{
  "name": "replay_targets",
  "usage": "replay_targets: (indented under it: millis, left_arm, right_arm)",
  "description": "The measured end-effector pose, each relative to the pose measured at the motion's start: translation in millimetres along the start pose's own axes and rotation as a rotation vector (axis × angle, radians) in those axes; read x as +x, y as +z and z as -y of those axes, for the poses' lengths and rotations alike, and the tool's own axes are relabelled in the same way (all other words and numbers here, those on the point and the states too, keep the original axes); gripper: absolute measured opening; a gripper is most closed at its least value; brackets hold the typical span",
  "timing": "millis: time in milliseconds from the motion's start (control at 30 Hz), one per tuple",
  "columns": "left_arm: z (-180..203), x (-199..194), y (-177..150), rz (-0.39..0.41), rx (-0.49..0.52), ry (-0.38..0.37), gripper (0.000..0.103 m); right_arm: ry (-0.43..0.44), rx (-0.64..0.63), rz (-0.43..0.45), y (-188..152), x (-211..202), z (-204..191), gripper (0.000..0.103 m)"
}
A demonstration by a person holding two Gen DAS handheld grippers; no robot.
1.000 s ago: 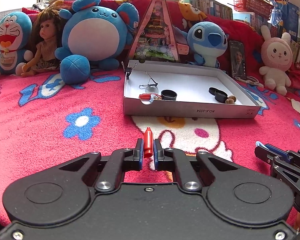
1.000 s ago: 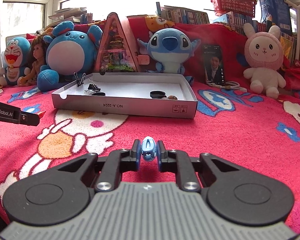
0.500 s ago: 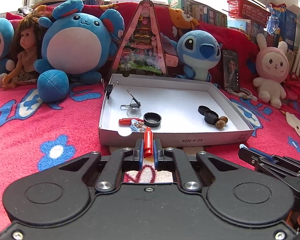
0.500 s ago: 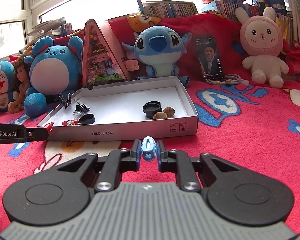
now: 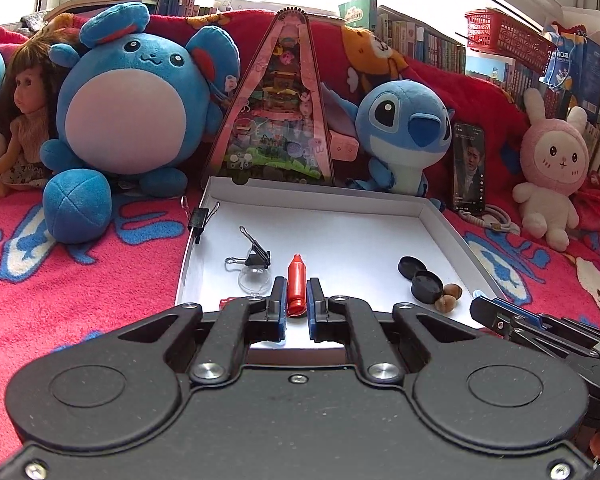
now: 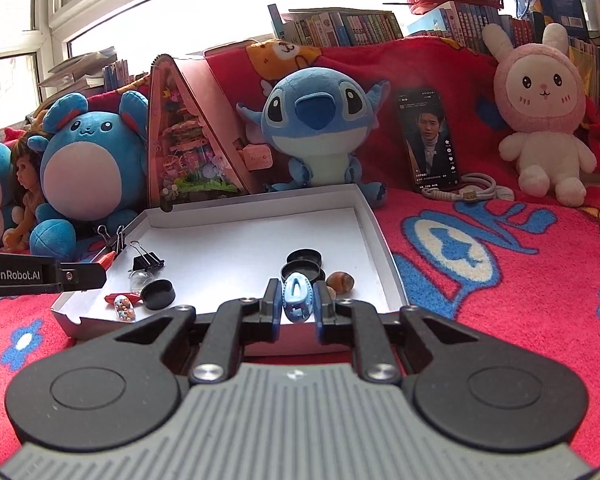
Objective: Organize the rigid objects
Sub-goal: 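Carry the red cylinder and blue-white toy over the white box with both grippers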
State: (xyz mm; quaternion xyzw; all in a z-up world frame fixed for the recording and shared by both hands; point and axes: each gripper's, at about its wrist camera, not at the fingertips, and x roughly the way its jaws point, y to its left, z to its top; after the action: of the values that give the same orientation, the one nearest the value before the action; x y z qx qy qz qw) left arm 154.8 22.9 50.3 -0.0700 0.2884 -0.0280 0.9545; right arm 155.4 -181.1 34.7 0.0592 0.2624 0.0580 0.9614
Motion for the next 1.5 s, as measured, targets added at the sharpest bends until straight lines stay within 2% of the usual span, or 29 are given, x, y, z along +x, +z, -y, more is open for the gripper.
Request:
replay_targets:
  millis: [133,367,533,1067,1500]
  left_arm:
    - [1,10,11,0.004,0.009,0.008,0.01]
    - [0,38,29,-0.041,-0.011,0.016,0.01]
    - [2,55,37,-0.057,-0.009,0.031,0.01]
    - [6,88,33,-0.081,0.028,0.113,0.01]
    - [4,98,30,-0.108,0.031,0.114,0.01]
  right_arm:
    - [0.003,-0.002,-0.022,9,13,1,0.02]
    - [0.014,-0.006,-0.076,27,41,4,0.02]
    - [-0.022,-0.014,-0.087,42,59,4,0.02]
    - [-0.046,-0.024,-0.152,51,95,-2,0.02]
    - [-0.057,-0.031,-0.201,48,109,-4,0.02]
